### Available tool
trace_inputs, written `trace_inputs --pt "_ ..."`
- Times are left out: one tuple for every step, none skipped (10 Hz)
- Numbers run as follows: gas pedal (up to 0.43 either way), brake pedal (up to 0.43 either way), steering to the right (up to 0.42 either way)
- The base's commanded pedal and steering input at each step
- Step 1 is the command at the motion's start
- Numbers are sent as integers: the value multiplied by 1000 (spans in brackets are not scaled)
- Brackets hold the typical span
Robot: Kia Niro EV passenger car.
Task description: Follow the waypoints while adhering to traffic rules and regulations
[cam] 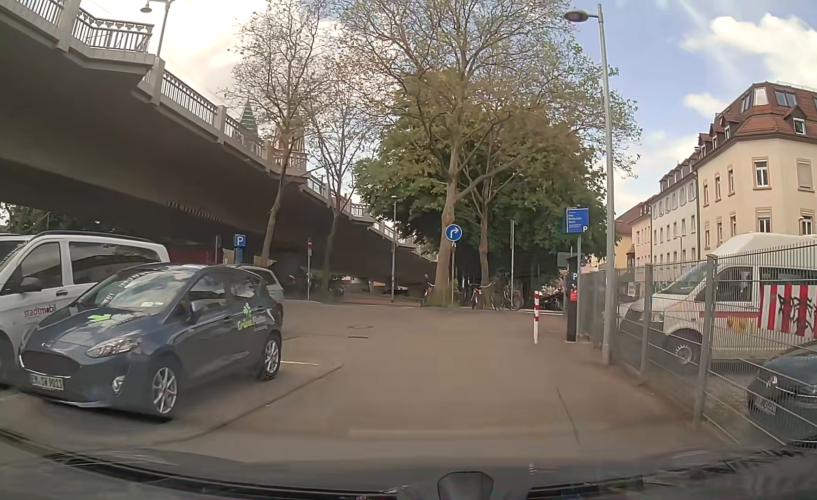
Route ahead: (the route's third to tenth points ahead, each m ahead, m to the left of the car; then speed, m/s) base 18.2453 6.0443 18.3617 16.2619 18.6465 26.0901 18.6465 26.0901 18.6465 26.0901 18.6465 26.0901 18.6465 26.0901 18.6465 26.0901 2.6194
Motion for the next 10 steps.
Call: trace_inputs --pt "20 0 97" --pt "20 0 97" --pt "20 0 97" --pt "20 0 93" --pt "20 0 92" --pt "20 0 93" --pt "20 0 94" --pt "20 0 92" --pt "20 0 92" --pt "20 0 92"
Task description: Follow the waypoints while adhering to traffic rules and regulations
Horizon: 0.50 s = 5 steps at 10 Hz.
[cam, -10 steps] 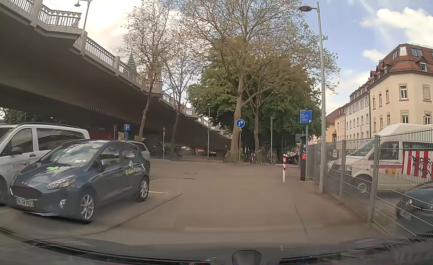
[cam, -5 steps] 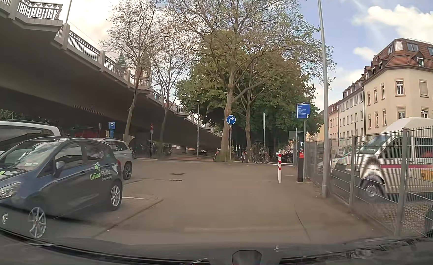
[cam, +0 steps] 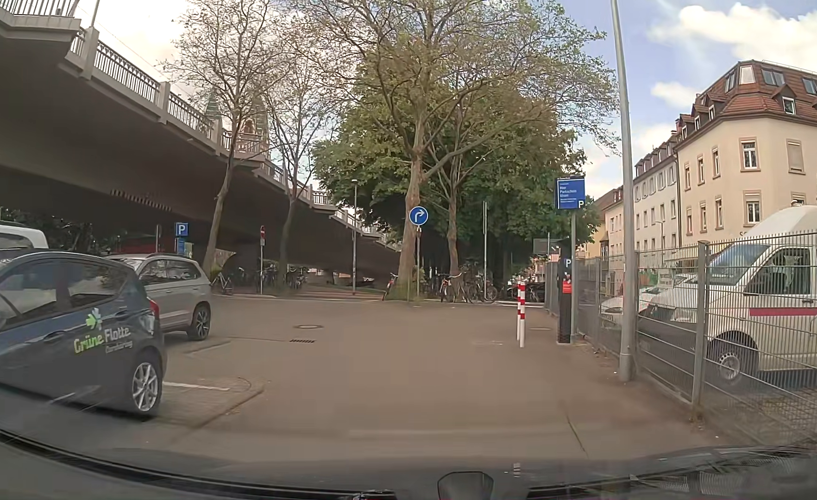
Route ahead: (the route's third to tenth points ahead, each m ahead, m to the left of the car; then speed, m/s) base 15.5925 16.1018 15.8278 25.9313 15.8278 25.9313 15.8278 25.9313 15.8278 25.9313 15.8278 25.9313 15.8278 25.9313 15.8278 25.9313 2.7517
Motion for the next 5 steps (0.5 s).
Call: trace_inputs --pt "20 0 91" --pt "20 0 88" --pt "20 0 77" --pt "20 0 74" --pt "20 0 73"
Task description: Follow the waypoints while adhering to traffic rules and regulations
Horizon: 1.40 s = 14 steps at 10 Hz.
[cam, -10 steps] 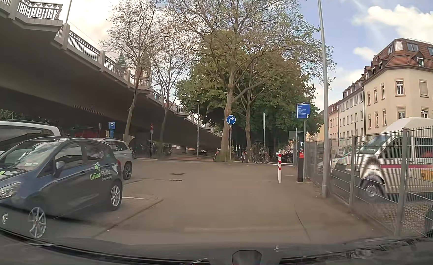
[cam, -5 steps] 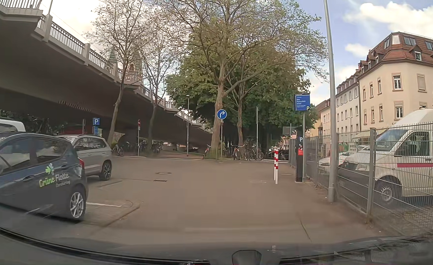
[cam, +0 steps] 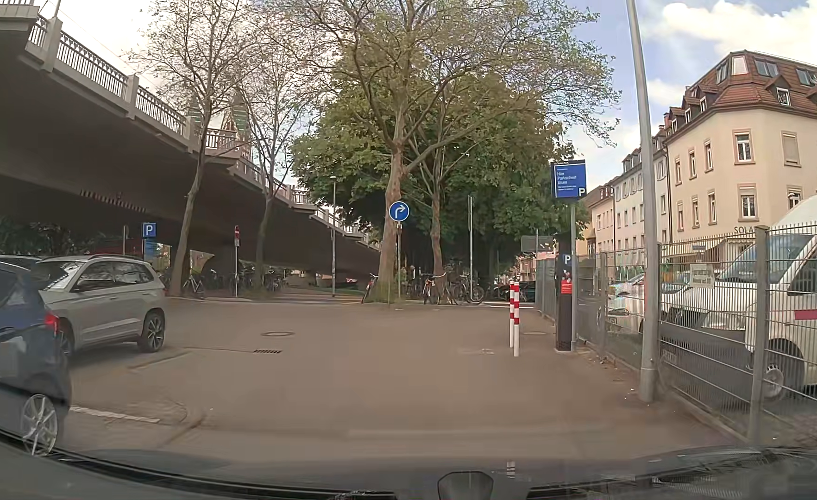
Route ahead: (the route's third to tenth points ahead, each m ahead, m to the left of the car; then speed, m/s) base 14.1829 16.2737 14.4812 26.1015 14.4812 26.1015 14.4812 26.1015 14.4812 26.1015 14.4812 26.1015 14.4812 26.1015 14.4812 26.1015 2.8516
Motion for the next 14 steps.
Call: trace_inputs --pt "20 0 73" --pt "20 0 72" --pt "20 0 66" --pt "20 0 59" --pt "20 0 46" --pt "20 0 29" --pt "20 0 20" --pt "20 0 19" --pt "20 0 13" --pt "20 0 3" --pt "20 0 -7" --pt "20 0 -24" --pt "20 0 -43" --pt "20 0 -60"
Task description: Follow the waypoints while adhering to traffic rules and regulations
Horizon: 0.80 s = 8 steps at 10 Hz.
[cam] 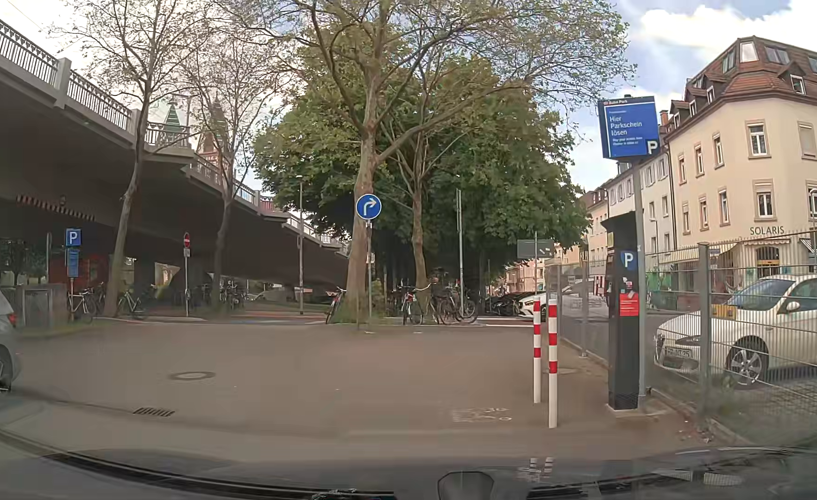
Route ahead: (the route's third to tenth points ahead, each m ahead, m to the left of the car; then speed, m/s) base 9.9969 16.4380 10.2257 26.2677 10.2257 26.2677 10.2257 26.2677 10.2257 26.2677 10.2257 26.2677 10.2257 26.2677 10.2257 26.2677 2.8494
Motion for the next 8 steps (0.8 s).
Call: trace_inputs --pt "20 0 -86" --pt "20 0 -115" --pt "20 0 -142" --pt "20 0 -167" --pt "20 0 -194" --pt "20 0 -218" --pt "20 0 -240" --pt "8 0 -258"
